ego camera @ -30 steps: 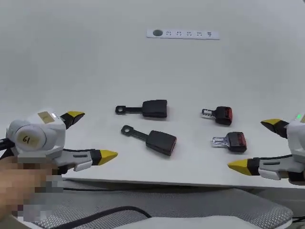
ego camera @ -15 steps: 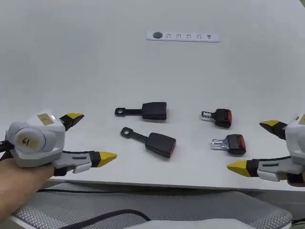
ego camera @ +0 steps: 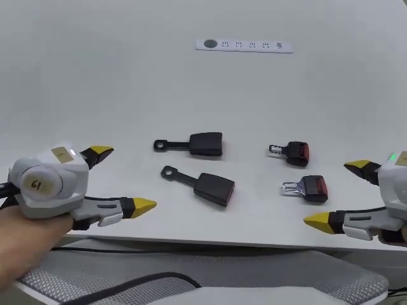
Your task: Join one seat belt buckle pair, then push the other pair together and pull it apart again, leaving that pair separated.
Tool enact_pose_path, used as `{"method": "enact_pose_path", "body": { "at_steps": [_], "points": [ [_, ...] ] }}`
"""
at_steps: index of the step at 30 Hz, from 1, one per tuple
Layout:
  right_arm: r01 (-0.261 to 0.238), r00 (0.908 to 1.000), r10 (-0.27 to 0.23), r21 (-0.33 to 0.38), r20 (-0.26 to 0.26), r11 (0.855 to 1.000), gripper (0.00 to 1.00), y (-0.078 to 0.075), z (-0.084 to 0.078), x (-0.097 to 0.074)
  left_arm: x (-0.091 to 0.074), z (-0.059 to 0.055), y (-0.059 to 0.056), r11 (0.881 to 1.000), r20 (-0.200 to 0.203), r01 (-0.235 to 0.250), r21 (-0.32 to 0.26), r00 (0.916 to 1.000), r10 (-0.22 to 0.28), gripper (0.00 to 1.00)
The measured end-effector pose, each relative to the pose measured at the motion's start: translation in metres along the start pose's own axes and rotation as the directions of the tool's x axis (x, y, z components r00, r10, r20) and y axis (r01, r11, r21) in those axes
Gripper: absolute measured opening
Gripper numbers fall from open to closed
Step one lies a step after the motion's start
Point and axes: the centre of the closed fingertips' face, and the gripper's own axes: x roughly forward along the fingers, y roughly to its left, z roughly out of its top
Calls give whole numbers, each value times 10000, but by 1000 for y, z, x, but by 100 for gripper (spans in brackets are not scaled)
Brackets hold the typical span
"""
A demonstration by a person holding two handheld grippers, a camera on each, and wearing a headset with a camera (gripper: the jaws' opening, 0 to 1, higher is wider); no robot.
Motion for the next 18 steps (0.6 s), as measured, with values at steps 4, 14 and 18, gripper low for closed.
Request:
{"method": "enact_pose_path", "body": {
  "at_steps": [4, 14, 18],
  "points": [
    [-73, 10000, 73, -43, -18, 10000, 79, 1, 0, -1, 0, -1, -3, 9997, -118, 100, 226, 9999, -98, 84],
    [-165, 9998, 168, -233, 111, 9996, 78, 3, 7, 0, -1, -1, -8, 9963, -362, 364, 782, 9988, -337, 79],
    [-195, 9997, 199, -332, 129, 9993, 78, 3, 8, 0, -2, -1, -8, 9962, -362, 454, 738, 9984, -429, 79]
  ]
}}
